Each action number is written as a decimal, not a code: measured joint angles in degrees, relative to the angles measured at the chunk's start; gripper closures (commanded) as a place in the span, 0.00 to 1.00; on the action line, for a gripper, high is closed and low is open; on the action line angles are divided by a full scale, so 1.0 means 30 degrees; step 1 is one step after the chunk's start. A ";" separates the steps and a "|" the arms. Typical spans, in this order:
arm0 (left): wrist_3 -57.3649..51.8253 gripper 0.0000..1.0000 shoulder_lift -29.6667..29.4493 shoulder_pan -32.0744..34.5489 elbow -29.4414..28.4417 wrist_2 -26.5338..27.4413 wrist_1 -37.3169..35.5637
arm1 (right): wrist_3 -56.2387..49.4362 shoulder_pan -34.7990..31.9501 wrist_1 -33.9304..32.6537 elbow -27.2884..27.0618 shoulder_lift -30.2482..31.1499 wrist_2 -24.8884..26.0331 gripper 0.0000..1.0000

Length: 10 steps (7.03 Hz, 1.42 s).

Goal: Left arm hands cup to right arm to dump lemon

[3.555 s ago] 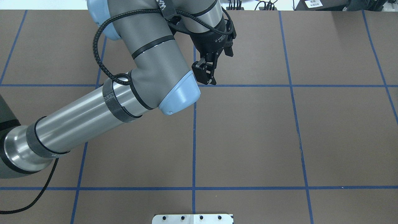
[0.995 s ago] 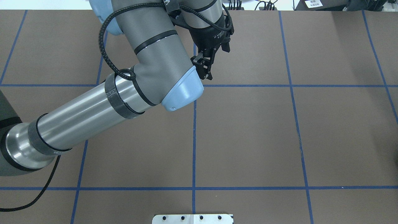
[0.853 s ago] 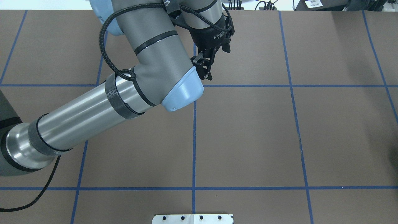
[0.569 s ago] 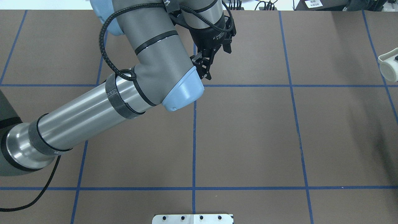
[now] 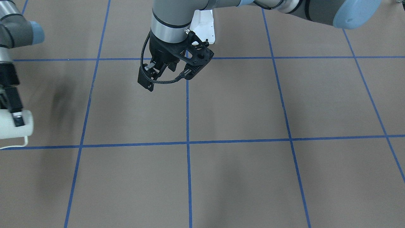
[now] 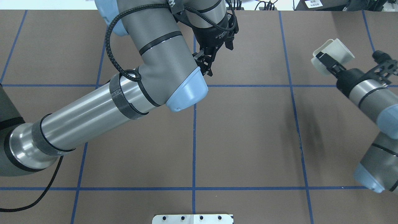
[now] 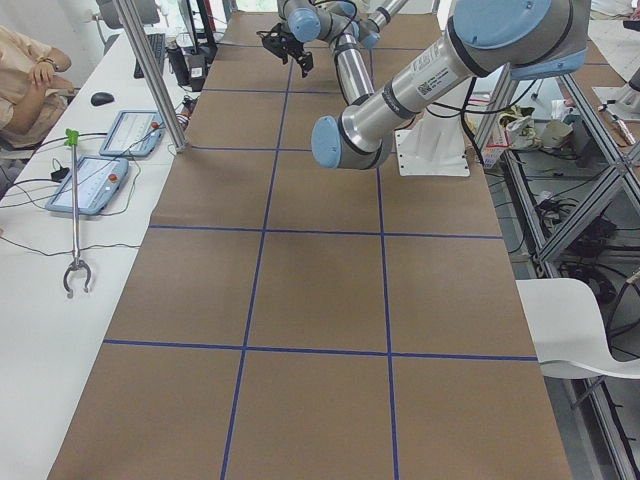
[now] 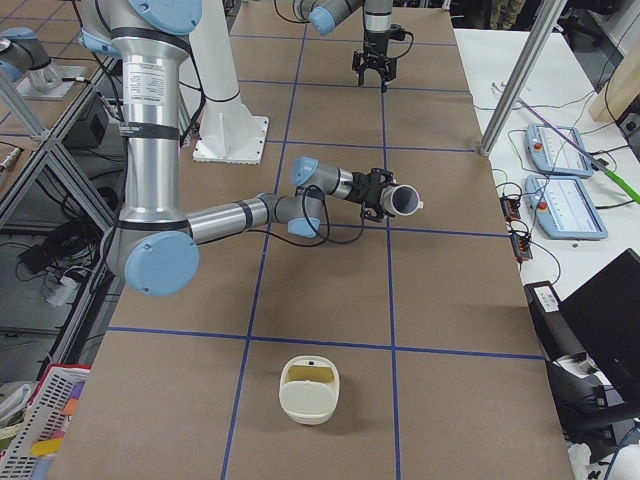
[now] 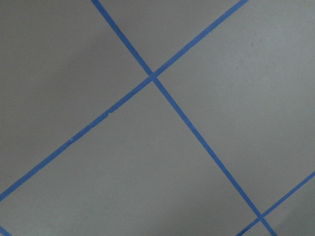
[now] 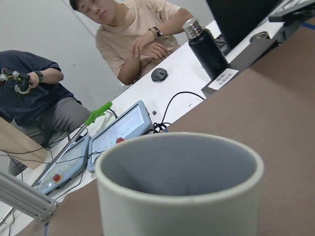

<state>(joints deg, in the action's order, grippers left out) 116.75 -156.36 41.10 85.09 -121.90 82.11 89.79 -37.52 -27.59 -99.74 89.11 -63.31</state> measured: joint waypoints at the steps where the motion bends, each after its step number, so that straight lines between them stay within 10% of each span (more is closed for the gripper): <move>1: -0.0398 0.08 -0.0106 0.0001 -0.0157 0.0203 0.0192 | -0.1350 0.1848 -0.2679 -0.0133 -0.1839 0.2472 0.90; 5: -0.2663 0.00 -0.0650 -0.0112 -0.1107 0.0499 0.0702 | -0.4109 0.6401 -1.1780 0.0088 -0.7213 0.9478 0.88; 10: -0.4004 0.11 -0.1231 -0.0847 -0.2174 0.0006 -0.1135 | -0.4965 0.8181 -1.2348 0.1165 -0.7924 1.4404 0.88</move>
<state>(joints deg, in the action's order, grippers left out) 104.74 -160.05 38.56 78.56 -121.88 78.71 74.90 -12.98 -64.64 -96.24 65.34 -20.10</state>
